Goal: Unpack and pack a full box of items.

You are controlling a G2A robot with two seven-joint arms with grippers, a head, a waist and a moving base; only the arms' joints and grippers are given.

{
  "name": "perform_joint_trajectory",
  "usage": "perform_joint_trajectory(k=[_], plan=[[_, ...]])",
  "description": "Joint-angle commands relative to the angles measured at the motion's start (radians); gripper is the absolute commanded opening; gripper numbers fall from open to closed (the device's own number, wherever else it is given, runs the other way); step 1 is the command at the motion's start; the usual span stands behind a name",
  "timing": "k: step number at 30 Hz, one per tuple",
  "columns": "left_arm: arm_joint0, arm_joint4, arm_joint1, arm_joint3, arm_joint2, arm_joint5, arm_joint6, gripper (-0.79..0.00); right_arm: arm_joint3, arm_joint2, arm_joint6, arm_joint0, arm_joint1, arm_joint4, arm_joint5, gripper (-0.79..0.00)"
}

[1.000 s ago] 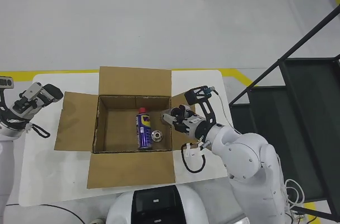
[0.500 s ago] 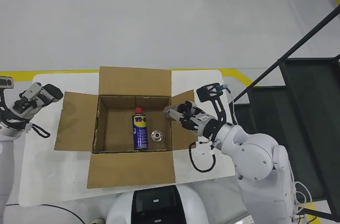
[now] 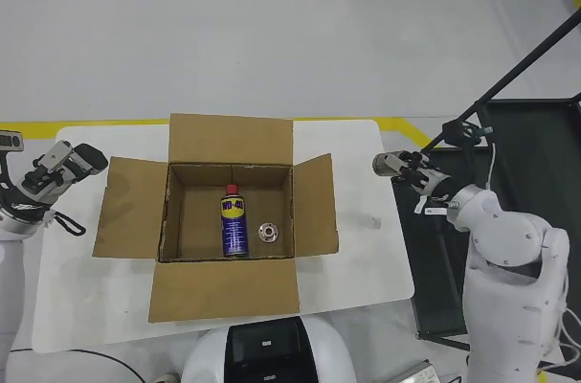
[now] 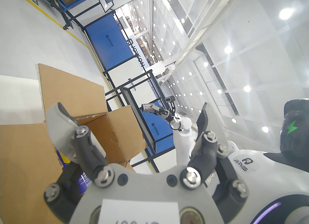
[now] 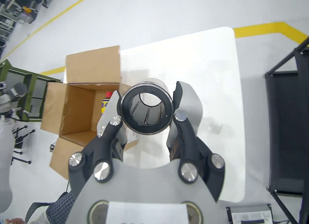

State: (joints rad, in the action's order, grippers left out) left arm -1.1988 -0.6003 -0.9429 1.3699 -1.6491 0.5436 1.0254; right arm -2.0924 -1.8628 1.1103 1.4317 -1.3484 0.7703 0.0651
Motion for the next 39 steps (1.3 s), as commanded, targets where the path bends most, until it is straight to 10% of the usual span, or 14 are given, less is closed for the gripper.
perform_joint_trajectory(k=[1,20,39], plan=[[0.000,0.000,0.000,0.000,0.000,0.000,0.000,0.000,0.077,0.016,0.001,-0.020,0.006,0.039,-0.014,-0.785],[0.000,0.000,0.000,0.000,0.000,0.000,0.000,0.000,0.606,0.183,-0.189,-0.199,0.027,0.285,0.008,-0.785],[0.000,0.000,0.000,0.000,0.000,0.000,0.000,0.000,0.811,0.305,-0.333,-0.275,0.020,0.339,0.109,-0.785]])
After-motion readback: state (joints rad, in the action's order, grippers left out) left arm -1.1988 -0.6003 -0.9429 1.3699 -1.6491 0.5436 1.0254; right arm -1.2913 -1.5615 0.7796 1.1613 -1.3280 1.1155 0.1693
